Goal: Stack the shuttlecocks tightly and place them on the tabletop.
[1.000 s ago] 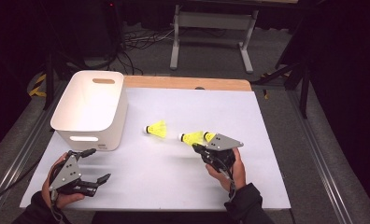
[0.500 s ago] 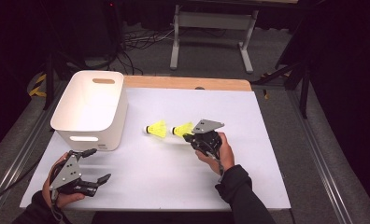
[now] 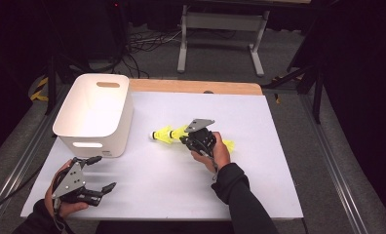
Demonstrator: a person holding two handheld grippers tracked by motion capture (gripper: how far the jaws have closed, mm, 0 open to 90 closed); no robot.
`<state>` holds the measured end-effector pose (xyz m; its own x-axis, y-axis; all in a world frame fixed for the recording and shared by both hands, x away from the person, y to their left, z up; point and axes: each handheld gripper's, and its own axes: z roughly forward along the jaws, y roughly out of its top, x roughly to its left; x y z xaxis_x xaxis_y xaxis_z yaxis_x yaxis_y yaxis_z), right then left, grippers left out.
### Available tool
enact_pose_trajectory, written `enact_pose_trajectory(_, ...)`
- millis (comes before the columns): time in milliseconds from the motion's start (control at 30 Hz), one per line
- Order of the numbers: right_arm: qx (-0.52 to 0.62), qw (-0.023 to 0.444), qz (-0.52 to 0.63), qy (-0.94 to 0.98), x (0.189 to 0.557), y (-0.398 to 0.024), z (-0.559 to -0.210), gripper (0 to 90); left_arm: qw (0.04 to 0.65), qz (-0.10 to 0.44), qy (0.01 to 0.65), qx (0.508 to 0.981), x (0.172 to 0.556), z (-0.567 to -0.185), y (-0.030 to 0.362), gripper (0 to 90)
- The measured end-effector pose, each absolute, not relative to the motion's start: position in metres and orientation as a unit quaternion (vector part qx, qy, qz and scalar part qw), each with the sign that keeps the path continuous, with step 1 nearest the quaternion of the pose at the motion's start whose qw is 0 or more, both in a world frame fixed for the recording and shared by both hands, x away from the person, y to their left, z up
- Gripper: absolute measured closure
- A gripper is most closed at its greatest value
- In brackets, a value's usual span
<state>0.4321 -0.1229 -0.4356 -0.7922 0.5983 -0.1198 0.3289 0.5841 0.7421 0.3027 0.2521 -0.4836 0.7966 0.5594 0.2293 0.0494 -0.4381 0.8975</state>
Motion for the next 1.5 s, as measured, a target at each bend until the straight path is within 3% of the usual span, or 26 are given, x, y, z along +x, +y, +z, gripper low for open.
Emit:
enact_pose_trajectory(1167, 0.261, 0.138, 0.382, 0.876, 0.443, -0.095, -0.457, 88.8, 0.494, 0.249, 0.180, 0.813, 0.302, -0.485, 0.251, 7.4)
enact_pose_trajectory(1500, 0.268, 0.147, 0.371, 0.877, 0.442, -0.094, -0.460, 78.6, 0.494, 0.247, 0.179, 0.814, 0.302, -0.485, 0.250, 7.6)
